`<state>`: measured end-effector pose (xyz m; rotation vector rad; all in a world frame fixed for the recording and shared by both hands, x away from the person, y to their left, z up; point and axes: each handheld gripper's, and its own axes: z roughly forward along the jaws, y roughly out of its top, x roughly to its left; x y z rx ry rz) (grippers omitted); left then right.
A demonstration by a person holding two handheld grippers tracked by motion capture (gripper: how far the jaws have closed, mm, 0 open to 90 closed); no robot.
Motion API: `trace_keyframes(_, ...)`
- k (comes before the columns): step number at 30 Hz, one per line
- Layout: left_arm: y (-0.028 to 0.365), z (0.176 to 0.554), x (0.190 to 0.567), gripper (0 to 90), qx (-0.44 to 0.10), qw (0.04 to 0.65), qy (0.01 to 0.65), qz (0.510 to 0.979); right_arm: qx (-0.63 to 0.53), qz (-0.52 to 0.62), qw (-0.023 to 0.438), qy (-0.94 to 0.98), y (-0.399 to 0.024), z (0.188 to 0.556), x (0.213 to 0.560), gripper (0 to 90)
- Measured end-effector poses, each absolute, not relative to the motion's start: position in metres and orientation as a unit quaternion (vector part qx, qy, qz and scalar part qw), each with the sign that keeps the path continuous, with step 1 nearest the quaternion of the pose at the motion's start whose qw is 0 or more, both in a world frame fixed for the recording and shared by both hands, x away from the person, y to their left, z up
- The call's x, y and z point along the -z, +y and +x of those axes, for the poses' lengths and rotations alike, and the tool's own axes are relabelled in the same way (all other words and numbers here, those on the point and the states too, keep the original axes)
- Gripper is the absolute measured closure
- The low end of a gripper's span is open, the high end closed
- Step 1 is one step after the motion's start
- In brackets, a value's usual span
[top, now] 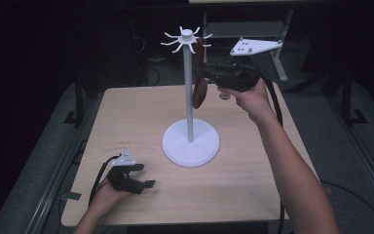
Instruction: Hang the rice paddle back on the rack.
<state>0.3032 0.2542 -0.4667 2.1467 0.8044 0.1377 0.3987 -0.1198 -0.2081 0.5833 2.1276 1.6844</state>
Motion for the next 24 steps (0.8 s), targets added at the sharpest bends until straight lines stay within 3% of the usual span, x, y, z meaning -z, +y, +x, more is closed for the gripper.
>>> trace_keyframes(6,0.254,0.303,0.467,15.7,-0.053,0.410,0.320,0.853,-0.598,0.205,0.180,0.753,-0.121,0.399,0.209,75.2)
trace_keyframes(24,0.255,0.304,0.468,15.7,-0.053,0.405,0.330,0.851,-0.604,0.209,0.171,0.750,-0.138,0.388,0.210,51.7)
